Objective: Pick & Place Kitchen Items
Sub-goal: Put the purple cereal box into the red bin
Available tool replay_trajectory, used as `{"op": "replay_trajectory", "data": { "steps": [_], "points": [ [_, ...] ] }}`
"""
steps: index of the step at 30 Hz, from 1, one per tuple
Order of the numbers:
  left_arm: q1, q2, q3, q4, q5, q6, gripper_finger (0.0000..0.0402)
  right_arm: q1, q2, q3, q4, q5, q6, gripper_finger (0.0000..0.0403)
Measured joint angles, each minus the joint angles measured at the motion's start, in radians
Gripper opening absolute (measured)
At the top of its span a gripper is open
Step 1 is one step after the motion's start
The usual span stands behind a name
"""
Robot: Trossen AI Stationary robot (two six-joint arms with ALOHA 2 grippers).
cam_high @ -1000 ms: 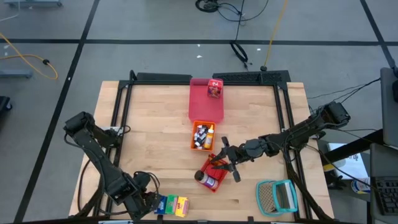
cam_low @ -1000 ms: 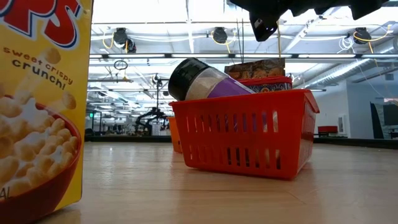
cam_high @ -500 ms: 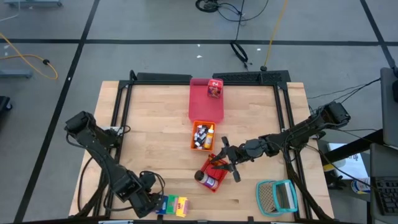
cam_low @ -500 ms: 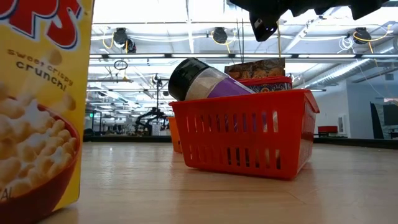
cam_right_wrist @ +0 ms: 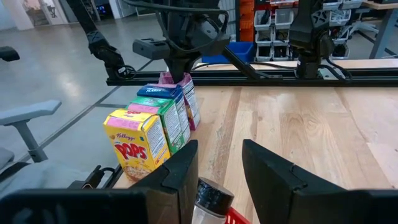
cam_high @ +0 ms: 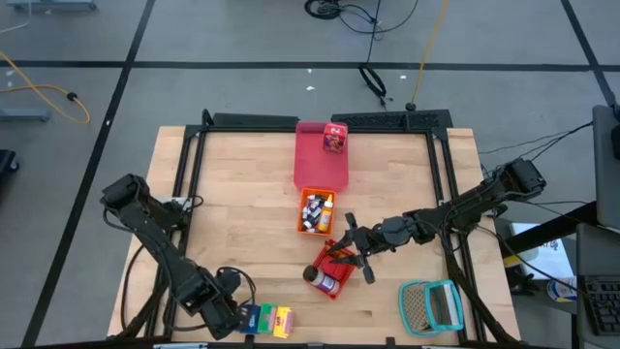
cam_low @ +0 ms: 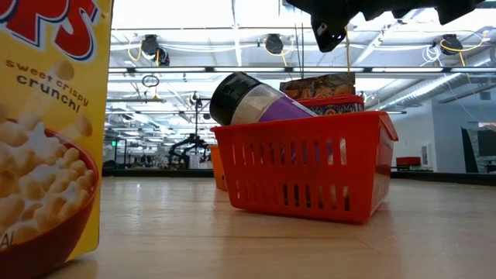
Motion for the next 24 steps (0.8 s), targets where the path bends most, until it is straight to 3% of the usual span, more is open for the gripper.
{"op": "replay_trajectory", "data": {
  "steps": [5, 14, 24],
  "points": [
    [0.012, -0.017, -0.003, -0.023, 0.001, 0.024, 0.0010, 0.000, 0.000, 0.000, 0.000, 0.000, 0.000, 0.0116],
    [0.069, -0.150, -0.004, -0.139, -0.091, 0.096, 0.0003, 0.000, 0.000, 0.000, 0.000, 0.000, -0.003, 0.0116],
    [0.267, -0.356, -0.002, -0.255, -0.203, 0.312, 0.0006, 0.000, 0.000, 0.000, 0.000, 0.003, -0.004, 0.0116]
  ]
}}
